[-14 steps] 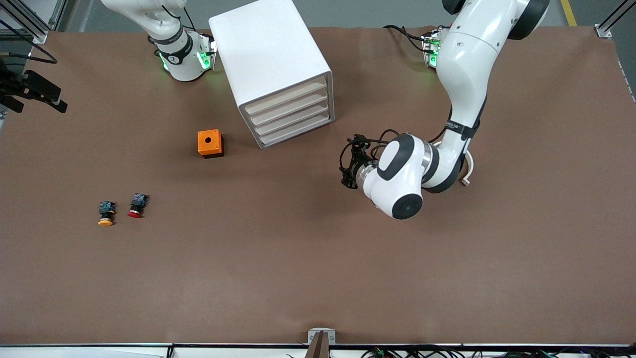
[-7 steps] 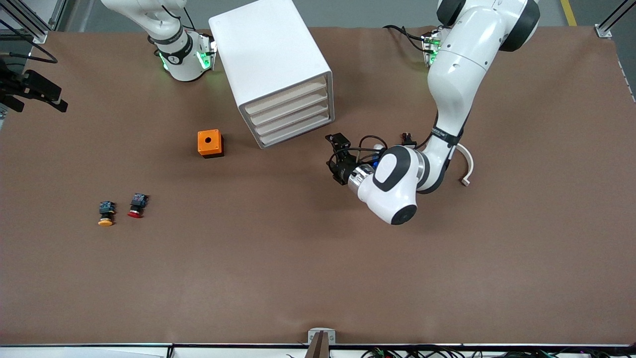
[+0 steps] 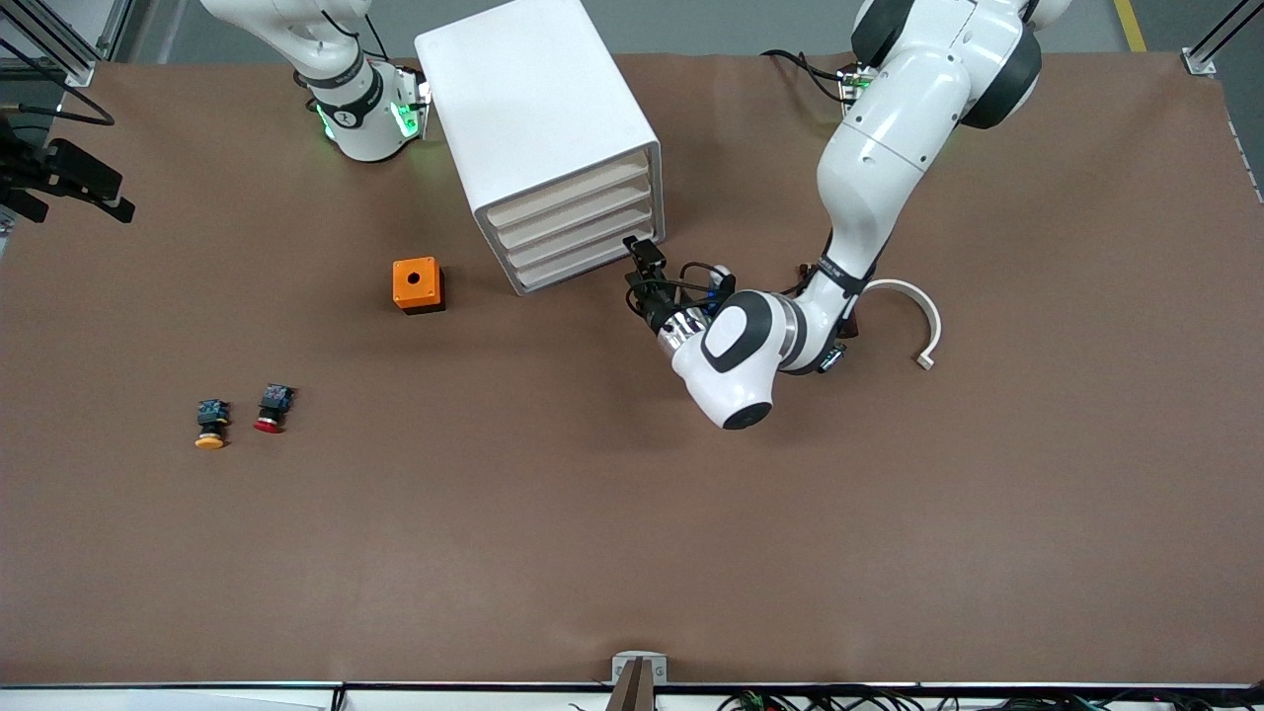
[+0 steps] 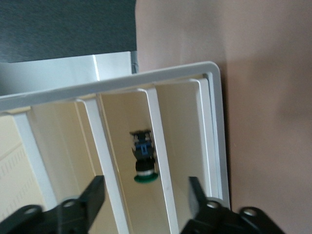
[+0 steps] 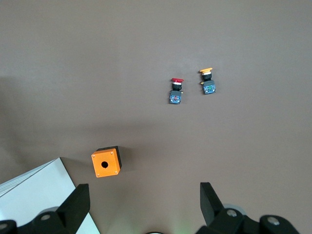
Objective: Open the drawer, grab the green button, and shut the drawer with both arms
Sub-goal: 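Move the left gripper toward the white cabinet's drawer handle, then pull the drawer open with the left gripper while the right gripper approaches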
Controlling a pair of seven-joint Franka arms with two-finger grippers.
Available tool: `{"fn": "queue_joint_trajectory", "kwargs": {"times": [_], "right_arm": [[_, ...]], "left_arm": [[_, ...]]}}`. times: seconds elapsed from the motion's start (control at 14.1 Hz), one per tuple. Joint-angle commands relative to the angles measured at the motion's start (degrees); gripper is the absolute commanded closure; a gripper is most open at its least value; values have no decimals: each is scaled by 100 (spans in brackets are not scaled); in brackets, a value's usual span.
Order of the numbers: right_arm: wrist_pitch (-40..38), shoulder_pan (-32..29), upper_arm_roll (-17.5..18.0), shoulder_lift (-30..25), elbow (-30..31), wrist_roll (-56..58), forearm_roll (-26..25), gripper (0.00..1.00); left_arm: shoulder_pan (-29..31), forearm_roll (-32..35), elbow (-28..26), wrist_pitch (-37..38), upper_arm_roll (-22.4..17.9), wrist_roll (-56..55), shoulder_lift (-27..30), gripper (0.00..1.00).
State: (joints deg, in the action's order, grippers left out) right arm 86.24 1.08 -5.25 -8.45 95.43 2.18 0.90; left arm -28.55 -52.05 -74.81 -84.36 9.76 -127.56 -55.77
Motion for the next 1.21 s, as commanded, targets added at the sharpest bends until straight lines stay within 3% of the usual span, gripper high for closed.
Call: {"fn": "queue_joint_trajectory", "kwargs": {"times": [0.0,0.57,0.78,1.14], "right_arm": [[-55,-37,6,-60,2,63,7,0],[-46,-46,6,-51,-16,45,7,0],[-38,-55,6,202,-24,-16,-10,0],[33,-90,6,572,-112,45,-98,0]], "left_arm": [[33,-121,89,252,79,-103,-232,47],[-177,-121,-131,499,185,-103,-417,49],[-274,-104,-131,499,185,-103,-487,50],[-406,-112,-131,499,185,-85,-488,70]]}}
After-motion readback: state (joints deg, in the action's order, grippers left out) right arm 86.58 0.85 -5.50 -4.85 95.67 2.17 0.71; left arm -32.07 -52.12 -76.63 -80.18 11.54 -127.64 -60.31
